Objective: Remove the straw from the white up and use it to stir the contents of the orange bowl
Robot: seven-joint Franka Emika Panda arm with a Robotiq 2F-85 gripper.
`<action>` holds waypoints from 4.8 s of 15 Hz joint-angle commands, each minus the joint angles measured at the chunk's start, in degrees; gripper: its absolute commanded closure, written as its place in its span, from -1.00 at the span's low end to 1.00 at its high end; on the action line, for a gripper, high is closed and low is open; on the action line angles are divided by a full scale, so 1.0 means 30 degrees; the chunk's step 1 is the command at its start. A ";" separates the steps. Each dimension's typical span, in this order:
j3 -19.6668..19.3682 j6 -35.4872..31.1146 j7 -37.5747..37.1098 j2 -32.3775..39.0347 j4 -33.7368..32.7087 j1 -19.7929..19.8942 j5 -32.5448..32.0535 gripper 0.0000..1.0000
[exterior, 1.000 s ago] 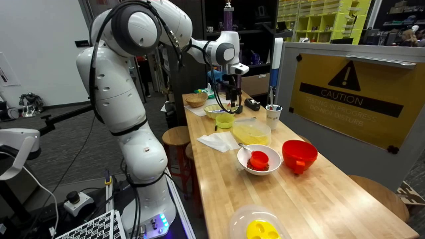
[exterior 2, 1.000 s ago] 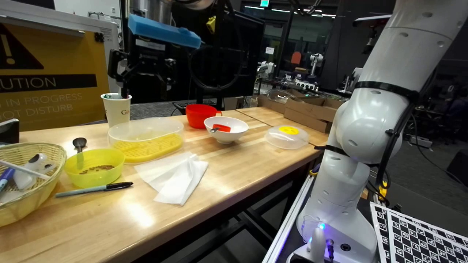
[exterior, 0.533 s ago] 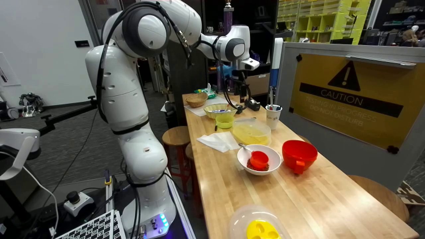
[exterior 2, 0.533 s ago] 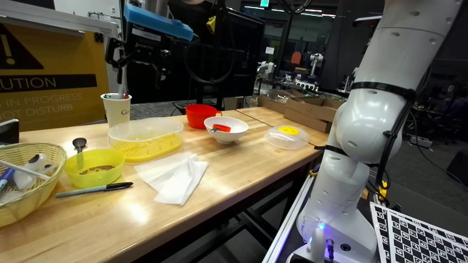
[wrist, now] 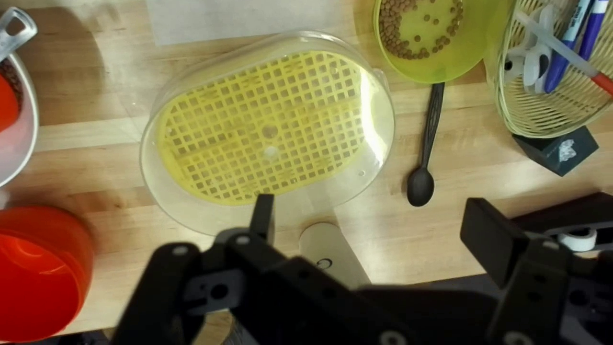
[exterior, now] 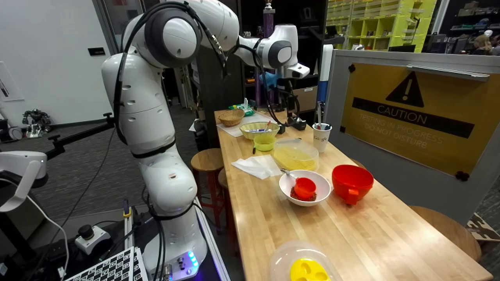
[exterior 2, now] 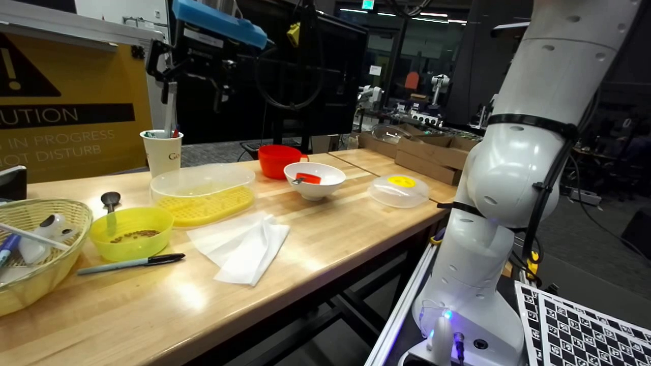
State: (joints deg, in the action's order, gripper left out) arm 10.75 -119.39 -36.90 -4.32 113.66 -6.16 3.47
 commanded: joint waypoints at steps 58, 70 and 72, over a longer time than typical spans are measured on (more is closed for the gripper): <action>-0.2153 0.1152 -0.0299 0.7249 -0.9543 -0.1059 -0.1322 -1.00; -0.2654 0.1581 -0.0288 0.8243 -1.0988 -0.1119 -0.1269 -1.00; -0.2710 0.1686 -0.0287 0.8309 -1.1050 -0.1110 -0.1249 -0.96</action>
State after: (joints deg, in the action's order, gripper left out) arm 3.74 -116.22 -36.64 19.76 82.52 -8.42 0.66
